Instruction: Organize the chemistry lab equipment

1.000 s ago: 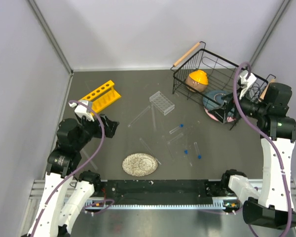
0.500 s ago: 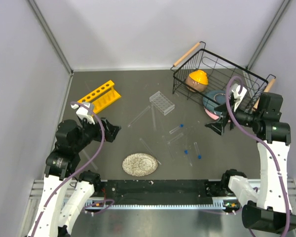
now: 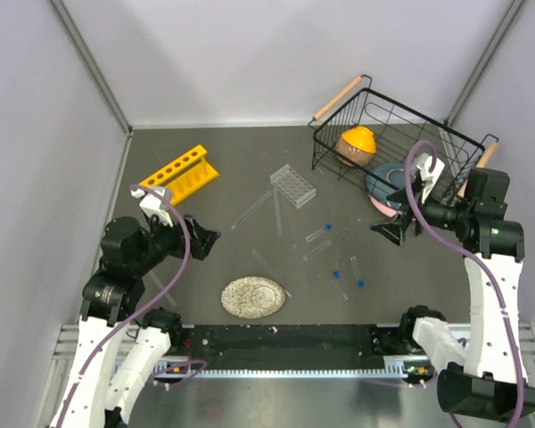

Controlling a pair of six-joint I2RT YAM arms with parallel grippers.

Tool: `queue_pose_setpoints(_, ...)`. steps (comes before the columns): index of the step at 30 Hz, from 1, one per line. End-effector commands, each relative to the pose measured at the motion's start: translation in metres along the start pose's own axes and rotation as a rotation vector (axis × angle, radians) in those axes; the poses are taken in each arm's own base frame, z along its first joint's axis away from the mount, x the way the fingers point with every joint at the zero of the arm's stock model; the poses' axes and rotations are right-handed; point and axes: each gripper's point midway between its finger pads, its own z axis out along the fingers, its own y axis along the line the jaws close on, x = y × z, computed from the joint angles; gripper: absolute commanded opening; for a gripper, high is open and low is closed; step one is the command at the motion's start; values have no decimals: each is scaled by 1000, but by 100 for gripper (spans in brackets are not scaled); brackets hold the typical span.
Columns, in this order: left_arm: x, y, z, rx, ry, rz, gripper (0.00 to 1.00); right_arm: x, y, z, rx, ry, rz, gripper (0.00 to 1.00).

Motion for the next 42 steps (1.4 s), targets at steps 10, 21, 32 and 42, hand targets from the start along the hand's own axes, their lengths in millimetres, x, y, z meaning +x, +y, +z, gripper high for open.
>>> queue_pose_setpoints(10,-7,8,61,57,140,3,99,4,13,5,-56,-11,-50,99)
queue_pose_setpoints(21,46,6,161,-41,518,162,88,33,11,41,-163,107,-50,99)
queue_pose_setpoints(32,100,-44,205,31,646,6,74,67,12,73,-189,187,-33,99)
queue_pose_setpoints(42,77,79,144,-435,442,-150,78,81,12,80,-192,182,3,99)
